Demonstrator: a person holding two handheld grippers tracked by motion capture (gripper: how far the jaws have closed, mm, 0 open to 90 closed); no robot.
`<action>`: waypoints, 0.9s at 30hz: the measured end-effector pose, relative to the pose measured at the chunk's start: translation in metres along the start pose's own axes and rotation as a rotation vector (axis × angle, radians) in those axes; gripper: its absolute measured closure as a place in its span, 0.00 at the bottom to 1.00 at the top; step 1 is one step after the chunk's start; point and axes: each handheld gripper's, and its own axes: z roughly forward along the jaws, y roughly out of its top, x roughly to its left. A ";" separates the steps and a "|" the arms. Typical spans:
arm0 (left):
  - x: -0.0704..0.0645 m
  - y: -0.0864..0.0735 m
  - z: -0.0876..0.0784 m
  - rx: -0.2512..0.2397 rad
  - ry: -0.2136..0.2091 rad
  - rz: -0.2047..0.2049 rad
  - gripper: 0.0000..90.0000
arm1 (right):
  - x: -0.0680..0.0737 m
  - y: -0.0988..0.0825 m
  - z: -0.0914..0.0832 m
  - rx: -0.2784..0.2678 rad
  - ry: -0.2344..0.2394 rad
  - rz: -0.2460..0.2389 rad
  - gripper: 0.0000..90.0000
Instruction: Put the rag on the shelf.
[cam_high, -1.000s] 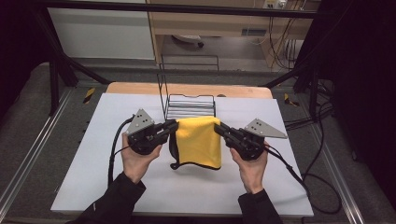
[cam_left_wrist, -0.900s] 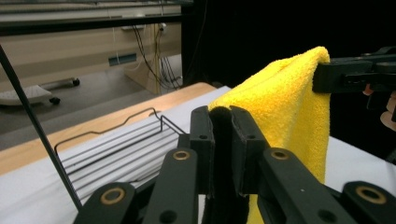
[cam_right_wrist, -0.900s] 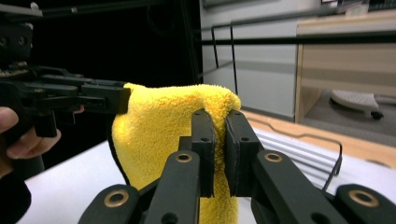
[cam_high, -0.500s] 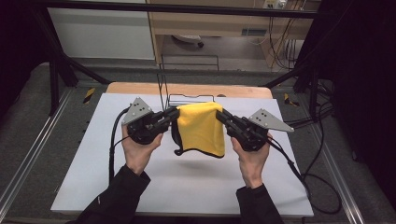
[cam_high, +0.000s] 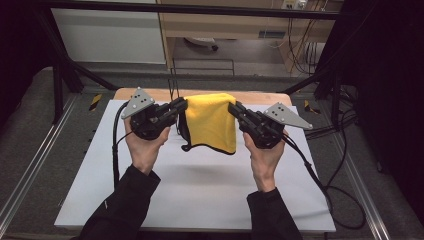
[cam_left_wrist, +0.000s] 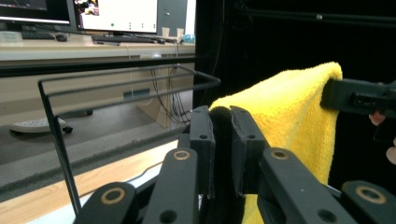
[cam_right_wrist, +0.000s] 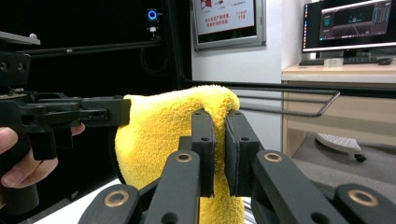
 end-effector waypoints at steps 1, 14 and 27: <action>0.001 0.002 0.000 -0.004 0.002 0.002 0.90 | 0.000 0.002 0.002 -0.003 -0.001 -0.001 0.93; 0.007 0.034 0.006 -0.071 0.029 0.038 0.90 | -0.002 0.031 0.018 -0.047 -0.029 -0.037 0.93; 0.014 0.071 0.013 -0.122 0.057 0.069 0.90 | -0.003 0.067 0.031 -0.107 -0.051 -0.074 0.93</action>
